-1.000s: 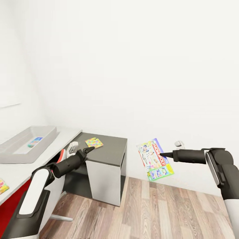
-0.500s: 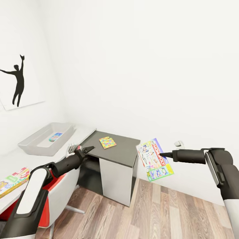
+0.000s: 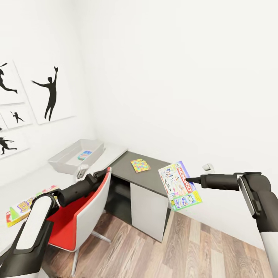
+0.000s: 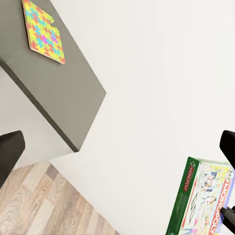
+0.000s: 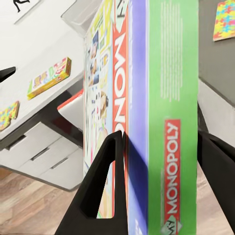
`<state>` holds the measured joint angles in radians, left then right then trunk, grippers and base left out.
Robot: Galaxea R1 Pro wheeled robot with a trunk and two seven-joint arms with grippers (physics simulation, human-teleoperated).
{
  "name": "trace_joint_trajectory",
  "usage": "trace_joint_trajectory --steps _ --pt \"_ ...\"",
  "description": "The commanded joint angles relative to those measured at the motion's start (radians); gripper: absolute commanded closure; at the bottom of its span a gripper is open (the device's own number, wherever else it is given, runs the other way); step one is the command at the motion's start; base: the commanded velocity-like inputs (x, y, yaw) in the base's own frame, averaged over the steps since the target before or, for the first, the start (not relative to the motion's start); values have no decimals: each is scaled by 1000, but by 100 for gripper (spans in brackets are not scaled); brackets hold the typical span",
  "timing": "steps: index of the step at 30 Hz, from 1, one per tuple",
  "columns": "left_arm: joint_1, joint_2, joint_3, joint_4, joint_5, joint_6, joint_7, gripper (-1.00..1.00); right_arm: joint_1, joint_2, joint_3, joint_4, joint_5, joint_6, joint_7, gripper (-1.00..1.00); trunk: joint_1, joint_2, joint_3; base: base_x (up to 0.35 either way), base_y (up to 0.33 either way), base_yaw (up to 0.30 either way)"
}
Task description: Put all the toys in the child's room - the three board games (two on the bed and one on the table), the two jigsaw puzzles on the table, and the tennis ball on the table - inside the toy box on the table in the child's room.
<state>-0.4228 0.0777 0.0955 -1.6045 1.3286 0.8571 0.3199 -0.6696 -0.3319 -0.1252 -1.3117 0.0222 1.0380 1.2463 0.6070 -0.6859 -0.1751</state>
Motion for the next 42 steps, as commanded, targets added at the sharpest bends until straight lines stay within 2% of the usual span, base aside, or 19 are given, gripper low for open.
trace_joint_trajectory --steps 1,15,42 --pt "-1 0 1 0 10 3 10 -100 -1 0 -1 -1 0 9 5 100 -4 6 1 0 0 278" --pt "1 1 3 0 11 3 10 -100 -1 -1 -5 0 -3 9 6 100 -57 104 40 0 0 235" --pt "1 1 3 3 12 4 10 -100 -2 -1 -10 3 -4 9 6 100 -157 286 121 0 0 17"
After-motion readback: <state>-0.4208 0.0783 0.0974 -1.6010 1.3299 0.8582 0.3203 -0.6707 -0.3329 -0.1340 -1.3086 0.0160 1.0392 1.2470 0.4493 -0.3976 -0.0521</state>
